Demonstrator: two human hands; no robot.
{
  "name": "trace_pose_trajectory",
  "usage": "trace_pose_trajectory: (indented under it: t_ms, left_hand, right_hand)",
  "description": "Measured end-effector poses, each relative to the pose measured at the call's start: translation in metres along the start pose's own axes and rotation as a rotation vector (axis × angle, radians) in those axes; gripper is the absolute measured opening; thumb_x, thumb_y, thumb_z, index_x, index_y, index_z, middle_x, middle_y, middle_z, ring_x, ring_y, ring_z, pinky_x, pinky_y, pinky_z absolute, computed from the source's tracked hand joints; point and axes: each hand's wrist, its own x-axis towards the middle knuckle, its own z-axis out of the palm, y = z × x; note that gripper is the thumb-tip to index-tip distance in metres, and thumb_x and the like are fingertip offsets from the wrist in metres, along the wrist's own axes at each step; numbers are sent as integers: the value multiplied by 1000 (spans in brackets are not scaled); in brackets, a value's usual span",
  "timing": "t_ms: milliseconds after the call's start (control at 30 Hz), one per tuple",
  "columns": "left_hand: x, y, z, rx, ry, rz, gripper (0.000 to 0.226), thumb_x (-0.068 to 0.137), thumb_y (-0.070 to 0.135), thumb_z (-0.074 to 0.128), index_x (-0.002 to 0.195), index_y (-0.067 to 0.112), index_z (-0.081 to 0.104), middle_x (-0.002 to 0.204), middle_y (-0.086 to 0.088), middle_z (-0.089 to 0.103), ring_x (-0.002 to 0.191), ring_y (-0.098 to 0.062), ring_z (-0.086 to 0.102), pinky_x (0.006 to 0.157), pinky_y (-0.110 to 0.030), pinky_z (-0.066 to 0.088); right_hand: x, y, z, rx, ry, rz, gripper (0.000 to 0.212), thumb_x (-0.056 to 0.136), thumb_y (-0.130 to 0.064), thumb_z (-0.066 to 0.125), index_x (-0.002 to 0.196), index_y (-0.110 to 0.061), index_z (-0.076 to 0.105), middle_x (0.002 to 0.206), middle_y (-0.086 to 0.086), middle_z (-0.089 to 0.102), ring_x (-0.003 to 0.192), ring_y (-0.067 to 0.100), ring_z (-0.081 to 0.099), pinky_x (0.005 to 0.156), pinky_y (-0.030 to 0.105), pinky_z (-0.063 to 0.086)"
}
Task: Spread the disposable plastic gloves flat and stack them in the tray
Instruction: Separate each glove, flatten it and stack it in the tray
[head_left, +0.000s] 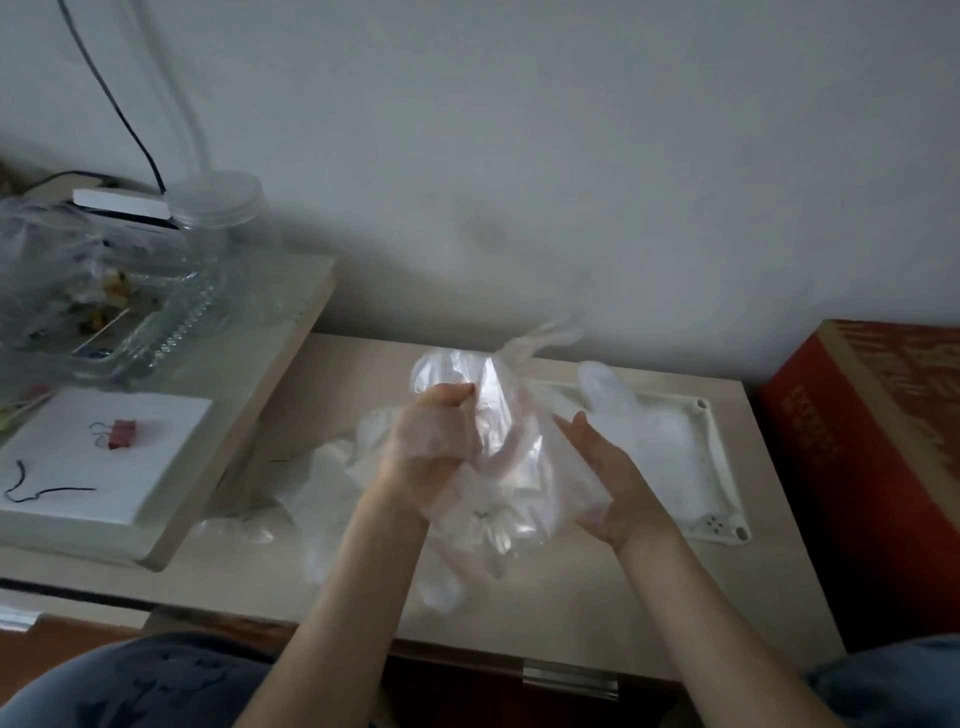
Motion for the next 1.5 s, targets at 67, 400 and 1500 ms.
trace_pose_trajectory:
  t_ms: [67, 400, 1500]
  left_hand:
    - [24, -10, -8, 41, 236, 73, 13, 79, 7, 52, 80, -1, 61, 65, -15, 64, 60, -22, 66, 54, -28, 55]
    - [64, -35, -5, 489, 340, -20, 16, 93, 9, 49, 83, 5, 61, 83, -10, 69, 71, -23, 67, 63, -33, 58]
    - [-43, 24, -142, 1067, 902, 102, 6, 82, 19, 69, 82, 12, 70, 78, -13, 66, 84, -36, 63, 73, -39, 47]
  right_hand:
    - [-3, -7, -11, 17, -10, -35, 53, 91, -44, 50, 123, -2, 59, 119, 13, 63, 113, 25, 60, 92, 32, 49]
    - [-12, -39, -73, -249, 382, -208, 18, 75, -17, 75, 88, -7, 67, 77, 9, 64, 67, 20, 59, 60, 31, 51]
    - [40, 2, 2, -761, 537, -382, 13, 92, -11, 55, 83, -3, 57, 69, 2, 67, 41, 15, 47, 48, 26, 41]
